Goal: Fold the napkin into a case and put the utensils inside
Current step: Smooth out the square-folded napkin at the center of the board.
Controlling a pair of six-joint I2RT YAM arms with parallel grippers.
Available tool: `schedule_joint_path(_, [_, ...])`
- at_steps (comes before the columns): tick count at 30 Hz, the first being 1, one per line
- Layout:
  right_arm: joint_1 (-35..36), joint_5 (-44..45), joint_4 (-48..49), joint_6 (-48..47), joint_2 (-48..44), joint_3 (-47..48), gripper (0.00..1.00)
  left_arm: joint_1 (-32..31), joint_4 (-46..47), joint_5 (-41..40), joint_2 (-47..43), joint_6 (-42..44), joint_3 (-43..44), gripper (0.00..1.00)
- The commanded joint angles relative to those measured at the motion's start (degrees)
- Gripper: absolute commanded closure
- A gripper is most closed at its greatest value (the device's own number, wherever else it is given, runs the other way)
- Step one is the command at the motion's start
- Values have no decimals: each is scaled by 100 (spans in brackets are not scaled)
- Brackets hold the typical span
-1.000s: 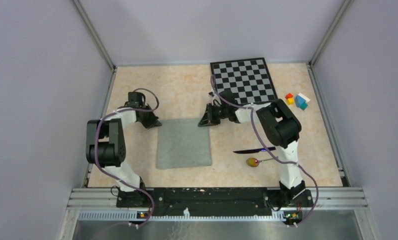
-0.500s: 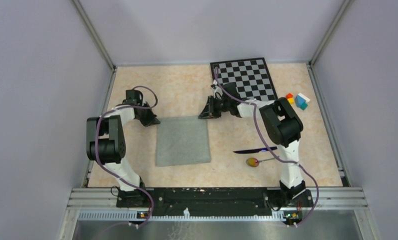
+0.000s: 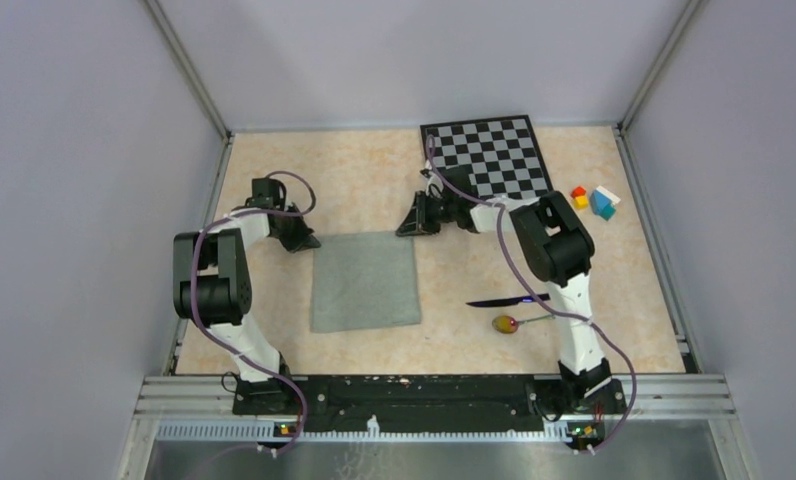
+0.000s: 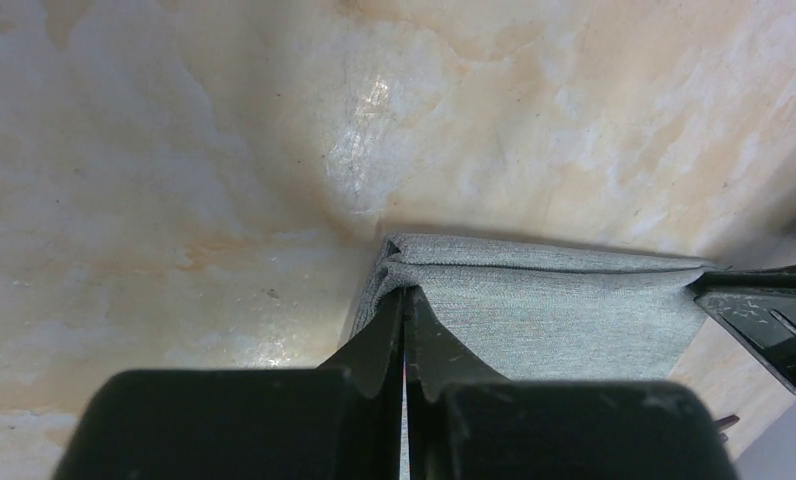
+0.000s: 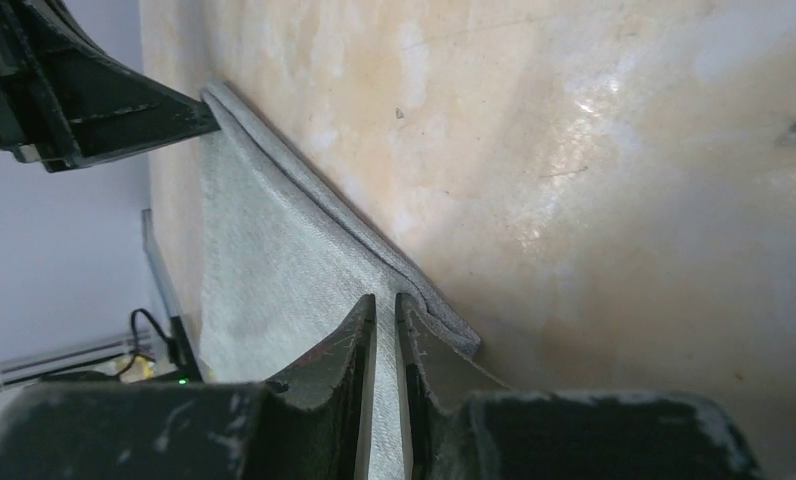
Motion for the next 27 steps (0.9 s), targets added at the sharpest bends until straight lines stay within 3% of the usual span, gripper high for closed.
schedule_joint_path(1, [-253,942,-1109,-954,-435,254,86,83,-188,-712,184,257,43,100])
schedule_joint_path(6, [-203,1059,-1902,-1260,-1136,585,84,75,-379,-699,-27,421,227,96])
schedule_joint_path(10, [139,554,-1476,-886,-1732,3,81,4,-411,93,-305,551,315,62])
schedule_joint_path(12, [321,315,-1232,-725,-1872,-310,80,-95,-435,310,-448,560,347,56])
schedule_joint_path(16, [498,34,-414,-306,-1985,-1042,79,-440,-188,678,-799,406,245,59])
schedule_joint_path(19, [568,-134,52,-26,-1870,-1396,80,-927,290,985,-825,25,129,69])
schedule_joint_path(27, [582,-89,56,-193,-1666,-1630,88,-1912,1477,1607,464,-769,510,84])
